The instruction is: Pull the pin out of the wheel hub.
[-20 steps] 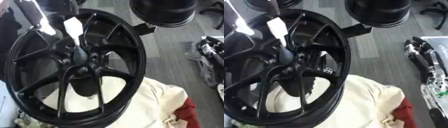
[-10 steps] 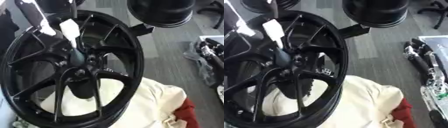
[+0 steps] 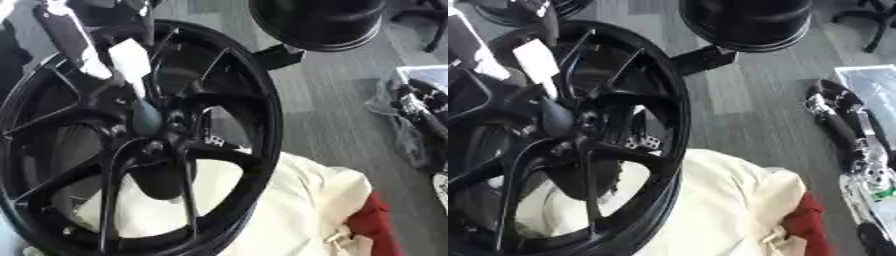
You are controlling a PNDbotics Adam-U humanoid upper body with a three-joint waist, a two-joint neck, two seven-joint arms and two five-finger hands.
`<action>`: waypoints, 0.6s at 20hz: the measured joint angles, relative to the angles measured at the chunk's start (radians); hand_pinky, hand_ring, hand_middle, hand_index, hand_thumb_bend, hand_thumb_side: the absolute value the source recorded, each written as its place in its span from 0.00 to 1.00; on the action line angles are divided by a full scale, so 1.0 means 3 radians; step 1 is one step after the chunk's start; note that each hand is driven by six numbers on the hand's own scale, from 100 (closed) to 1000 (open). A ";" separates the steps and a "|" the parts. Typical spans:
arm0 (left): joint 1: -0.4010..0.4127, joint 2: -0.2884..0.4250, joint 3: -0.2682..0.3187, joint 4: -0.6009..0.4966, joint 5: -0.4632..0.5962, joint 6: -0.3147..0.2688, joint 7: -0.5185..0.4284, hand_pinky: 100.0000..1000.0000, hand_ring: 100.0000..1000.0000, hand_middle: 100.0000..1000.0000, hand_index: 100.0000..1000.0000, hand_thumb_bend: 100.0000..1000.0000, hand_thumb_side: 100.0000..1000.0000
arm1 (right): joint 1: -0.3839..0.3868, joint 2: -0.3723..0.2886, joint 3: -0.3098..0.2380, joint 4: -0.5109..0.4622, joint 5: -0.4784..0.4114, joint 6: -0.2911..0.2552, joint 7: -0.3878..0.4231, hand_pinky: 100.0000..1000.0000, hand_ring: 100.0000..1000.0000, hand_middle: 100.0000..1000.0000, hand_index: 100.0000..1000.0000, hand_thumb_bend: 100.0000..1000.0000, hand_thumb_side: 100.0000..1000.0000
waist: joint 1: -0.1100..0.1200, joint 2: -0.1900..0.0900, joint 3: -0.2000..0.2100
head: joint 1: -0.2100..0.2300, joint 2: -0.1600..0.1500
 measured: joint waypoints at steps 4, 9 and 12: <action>0.0000 0.0001 0.0000 0.0000 -0.0019 -0.0015 0.0003 0.84 0.76 0.67 0.69 0.48 0.00 | 0.0000 0.0000 0.0000 0.0001 0.0000 -0.0003 0.0004 0.86 0.74 0.74 0.86 0.07 0.41 | 0.0007 0.0003 -0.0005 | -0.0002 -0.0013; 0.0000 0.0002 -0.0002 0.0000 -0.0108 -0.0076 0.0007 0.84 0.77 0.67 0.68 0.48 0.00 | 0.0000 0.0003 0.0000 0.0001 0.0000 -0.0004 0.0005 0.86 0.74 0.74 0.86 0.07 0.41 | 0.0004 0.0012 -0.0010 | -0.0003 -0.0014; 0.0000 0.0003 -0.0014 0.0002 -0.0181 -0.0122 0.0017 0.84 0.77 0.67 0.68 0.48 0.00 | 0.0000 0.0003 0.0000 0.0002 0.0000 -0.0004 0.0007 0.86 0.74 0.74 0.86 0.07 0.41 | -0.0002 0.0026 -0.0010 | -0.0003 -0.0014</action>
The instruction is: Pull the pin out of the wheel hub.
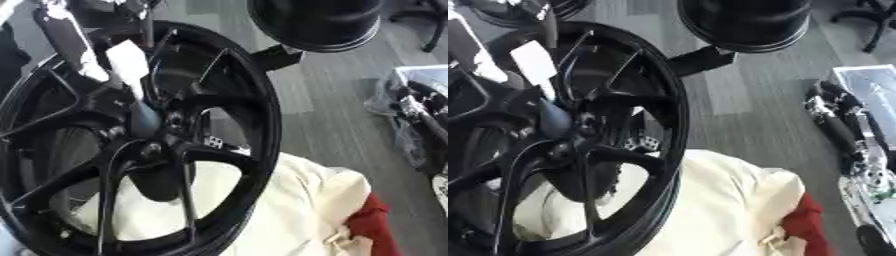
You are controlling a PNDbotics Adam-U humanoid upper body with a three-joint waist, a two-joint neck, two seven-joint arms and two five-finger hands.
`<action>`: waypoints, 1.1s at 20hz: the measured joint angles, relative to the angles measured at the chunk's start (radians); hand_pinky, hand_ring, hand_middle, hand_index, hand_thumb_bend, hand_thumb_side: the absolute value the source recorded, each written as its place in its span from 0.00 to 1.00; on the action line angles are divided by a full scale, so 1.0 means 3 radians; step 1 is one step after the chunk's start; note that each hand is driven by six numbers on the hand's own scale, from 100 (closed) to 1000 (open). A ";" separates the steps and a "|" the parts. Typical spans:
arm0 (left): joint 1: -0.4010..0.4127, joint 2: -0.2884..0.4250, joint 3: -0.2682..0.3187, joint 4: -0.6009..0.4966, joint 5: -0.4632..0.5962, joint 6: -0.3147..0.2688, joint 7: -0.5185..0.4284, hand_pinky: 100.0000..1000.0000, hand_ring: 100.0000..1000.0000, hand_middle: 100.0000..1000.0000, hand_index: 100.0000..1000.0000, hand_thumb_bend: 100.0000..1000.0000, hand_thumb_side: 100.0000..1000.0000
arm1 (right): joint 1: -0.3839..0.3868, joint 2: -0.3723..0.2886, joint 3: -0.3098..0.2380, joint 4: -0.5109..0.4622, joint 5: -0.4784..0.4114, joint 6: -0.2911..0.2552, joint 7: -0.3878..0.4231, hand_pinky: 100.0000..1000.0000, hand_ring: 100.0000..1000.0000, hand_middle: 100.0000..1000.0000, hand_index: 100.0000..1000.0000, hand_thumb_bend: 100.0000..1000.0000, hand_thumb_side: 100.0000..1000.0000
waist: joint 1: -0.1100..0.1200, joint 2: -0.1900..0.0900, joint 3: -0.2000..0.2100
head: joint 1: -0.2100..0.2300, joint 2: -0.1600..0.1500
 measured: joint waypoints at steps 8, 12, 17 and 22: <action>0.0000 0.0000 -0.0002 0.0032 -0.0107 -0.0078 0.0029 0.83 0.75 0.65 0.65 0.43 0.00 | -0.0001 0.0005 0.0000 0.0001 0.0000 -0.0003 0.0005 0.86 0.74 0.74 0.86 0.07 0.42 | -0.0012 0.0018 -0.0003 | 0.0004 -0.0002; 0.0000 0.0000 0.0020 0.0044 -0.0159 -0.0099 0.0036 0.82 0.75 0.64 0.65 0.41 0.00 | -0.0001 0.0013 0.0000 0.0004 0.0000 -0.0006 0.0008 0.86 0.74 0.74 0.86 0.07 0.42 | -0.0019 0.0026 -0.0004 | 0.0005 -0.0015; -0.0002 0.0000 0.0051 0.0066 -0.0217 -0.0122 0.0051 0.82 0.75 0.64 0.64 0.42 0.00 | 0.0000 0.0029 0.0000 0.0020 0.0003 -0.0008 0.0010 0.87 0.74 0.74 0.86 0.07 0.42 | -0.0021 0.0041 -0.0008 | 0.0014 -0.0028; -0.0003 0.0000 0.0071 0.0087 -0.0263 -0.0139 0.0068 0.82 0.75 0.65 0.65 0.45 0.00 | 0.0000 0.0030 0.0000 0.0021 0.0004 -0.0013 0.0016 0.87 0.74 0.74 0.86 0.07 0.42 | -0.0024 0.0056 -0.0010 | 0.0020 -0.0032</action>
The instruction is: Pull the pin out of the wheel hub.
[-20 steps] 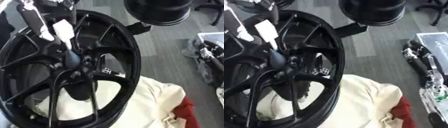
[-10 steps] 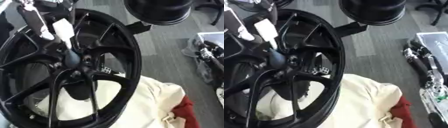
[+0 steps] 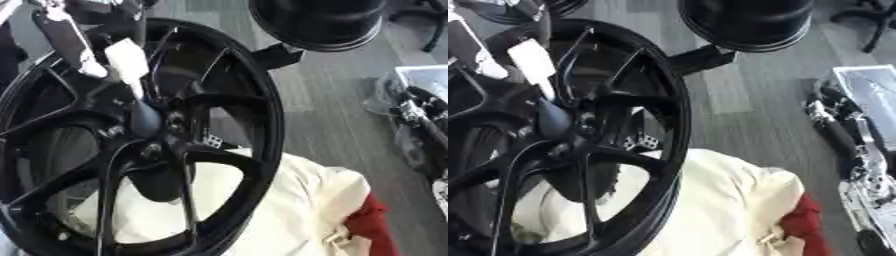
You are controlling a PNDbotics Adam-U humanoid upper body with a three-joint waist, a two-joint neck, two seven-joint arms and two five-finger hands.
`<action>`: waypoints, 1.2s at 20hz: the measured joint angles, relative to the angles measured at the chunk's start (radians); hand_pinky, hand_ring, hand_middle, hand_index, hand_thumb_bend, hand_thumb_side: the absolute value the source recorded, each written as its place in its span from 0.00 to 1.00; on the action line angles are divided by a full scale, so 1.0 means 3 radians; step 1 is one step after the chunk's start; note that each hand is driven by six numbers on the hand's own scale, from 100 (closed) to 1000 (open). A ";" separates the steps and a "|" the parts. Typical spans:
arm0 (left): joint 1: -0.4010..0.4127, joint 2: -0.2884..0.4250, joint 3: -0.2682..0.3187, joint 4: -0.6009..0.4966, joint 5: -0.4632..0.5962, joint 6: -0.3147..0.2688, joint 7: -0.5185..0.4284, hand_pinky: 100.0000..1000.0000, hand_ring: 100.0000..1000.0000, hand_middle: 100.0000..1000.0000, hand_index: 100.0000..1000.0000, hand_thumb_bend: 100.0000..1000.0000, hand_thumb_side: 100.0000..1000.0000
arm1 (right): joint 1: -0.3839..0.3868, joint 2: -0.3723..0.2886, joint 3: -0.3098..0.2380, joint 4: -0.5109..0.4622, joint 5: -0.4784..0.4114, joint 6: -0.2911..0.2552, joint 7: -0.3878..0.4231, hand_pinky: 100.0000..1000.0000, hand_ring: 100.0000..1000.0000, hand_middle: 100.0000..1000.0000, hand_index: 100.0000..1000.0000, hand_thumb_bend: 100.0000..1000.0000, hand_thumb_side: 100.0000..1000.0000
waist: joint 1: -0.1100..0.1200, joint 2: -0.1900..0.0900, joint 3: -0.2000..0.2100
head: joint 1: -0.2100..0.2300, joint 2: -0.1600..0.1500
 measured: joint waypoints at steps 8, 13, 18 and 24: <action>-0.0004 -0.0002 0.0028 0.0035 -0.0003 -0.0015 0.0015 0.81 0.73 0.58 0.62 0.38 0.00 | 0.0000 0.0003 -0.0001 0.0001 0.0000 0.0000 0.0001 0.87 0.74 0.74 0.86 0.07 0.42 | -0.0012 0.0018 -0.0003 | 0.0013 -0.0012; -0.0007 -0.0003 0.0032 0.0035 0.0089 0.0005 -0.0005 0.80 0.71 0.54 0.59 0.33 0.00 | 0.0001 0.0004 -0.0001 0.0006 0.0000 0.0004 -0.0004 0.87 0.74 0.74 0.86 0.07 0.42 | -0.0016 0.0022 -0.0001 | 0.0018 -0.0012; -0.0008 -0.0003 0.0048 0.0033 0.0141 0.0032 -0.0031 0.78 0.68 0.51 0.56 0.29 0.00 | 0.0001 0.0005 -0.0001 0.0010 0.0000 0.0011 -0.0013 0.87 0.73 0.74 0.85 0.07 0.43 | -0.0012 0.0022 -0.0002 | 0.0025 -0.0015; -0.0009 -0.0004 0.0067 0.0025 0.0114 0.0031 -0.0030 0.76 0.64 0.46 0.51 0.24 0.00 | 0.0004 0.0032 -0.0002 0.0018 0.0000 0.0012 -0.0017 0.87 0.73 0.74 0.85 0.08 0.43 | -0.0011 0.0022 -0.0013 | 0.0040 -0.0025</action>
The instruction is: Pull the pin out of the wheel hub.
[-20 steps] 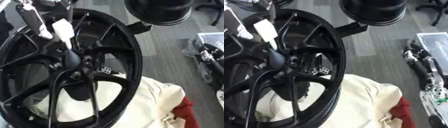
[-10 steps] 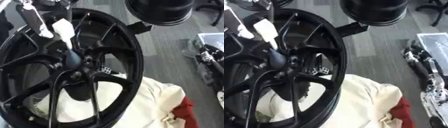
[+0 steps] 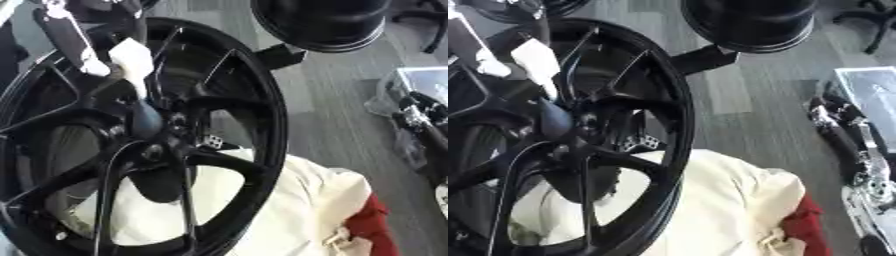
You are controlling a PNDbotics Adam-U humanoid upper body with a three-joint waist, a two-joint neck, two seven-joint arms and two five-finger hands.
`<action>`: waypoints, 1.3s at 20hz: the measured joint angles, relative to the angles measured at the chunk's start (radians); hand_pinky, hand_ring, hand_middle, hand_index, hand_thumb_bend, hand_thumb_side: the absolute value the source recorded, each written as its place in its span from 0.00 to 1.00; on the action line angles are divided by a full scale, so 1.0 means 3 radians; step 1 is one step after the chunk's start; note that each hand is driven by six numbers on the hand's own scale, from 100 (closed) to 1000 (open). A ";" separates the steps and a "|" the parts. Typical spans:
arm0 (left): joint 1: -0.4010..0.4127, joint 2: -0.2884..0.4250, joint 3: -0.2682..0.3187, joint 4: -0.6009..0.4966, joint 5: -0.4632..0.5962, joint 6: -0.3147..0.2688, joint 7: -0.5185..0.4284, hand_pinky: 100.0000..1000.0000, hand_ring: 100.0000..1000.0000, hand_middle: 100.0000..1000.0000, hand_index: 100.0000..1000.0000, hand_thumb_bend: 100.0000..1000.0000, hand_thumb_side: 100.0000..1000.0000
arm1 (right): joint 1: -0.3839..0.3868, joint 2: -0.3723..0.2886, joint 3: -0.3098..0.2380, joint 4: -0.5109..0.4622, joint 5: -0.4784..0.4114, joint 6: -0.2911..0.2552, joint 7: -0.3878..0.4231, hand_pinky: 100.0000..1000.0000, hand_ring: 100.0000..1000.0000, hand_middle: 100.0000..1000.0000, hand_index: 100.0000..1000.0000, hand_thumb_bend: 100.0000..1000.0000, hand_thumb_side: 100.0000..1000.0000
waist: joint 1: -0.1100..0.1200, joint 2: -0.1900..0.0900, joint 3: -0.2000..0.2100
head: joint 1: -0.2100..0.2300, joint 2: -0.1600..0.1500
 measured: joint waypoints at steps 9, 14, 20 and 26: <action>-0.0023 -0.0030 0.0052 -0.0001 0.0003 0.0021 -0.0012 0.72 0.55 0.32 0.37 0.15 0.00 | 0.0008 0.0001 -0.0001 0.0002 0.0000 0.0000 0.0000 0.87 0.73 0.74 0.85 0.08 0.43 | 0.0002 0.0002 0.0000 | 0.0001 0.0000; -0.0031 -0.0033 0.0095 -0.0001 -0.0040 0.0048 -0.0020 0.70 0.52 0.29 0.29 0.17 0.00 | 0.0017 0.0002 -0.0001 0.0003 -0.0004 0.0000 0.0001 0.87 0.74 0.74 0.85 0.07 0.43 | 0.0002 0.0006 -0.0002 | 0.0002 0.0000; -0.0058 -0.0057 0.0145 -0.0004 -0.0062 0.0083 -0.0034 0.70 0.52 0.28 0.27 0.17 0.00 | 0.0026 0.0002 -0.0002 0.0007 -0.0004 -0.0001 0.0001 0.87 0.74 0.74 0.85 0.08 0.43 | 0.0007 0.0013 -0.0002 | 0.0003 0.0004; -0.0086 -0.0057 0.0198 -0.0042 -0.0065 0.0109 -0.0042 0.70 0.52 0.27 0.26 0.17 0.00 | 0.0028 0.0003 -0.0011 0.0021 -0.0004 -0.0001 0.0002 0.87 0.74 0.74 0.86 0.08 0.43 | 0.0008 0.0013 0.0002 | 0.0003 0.0016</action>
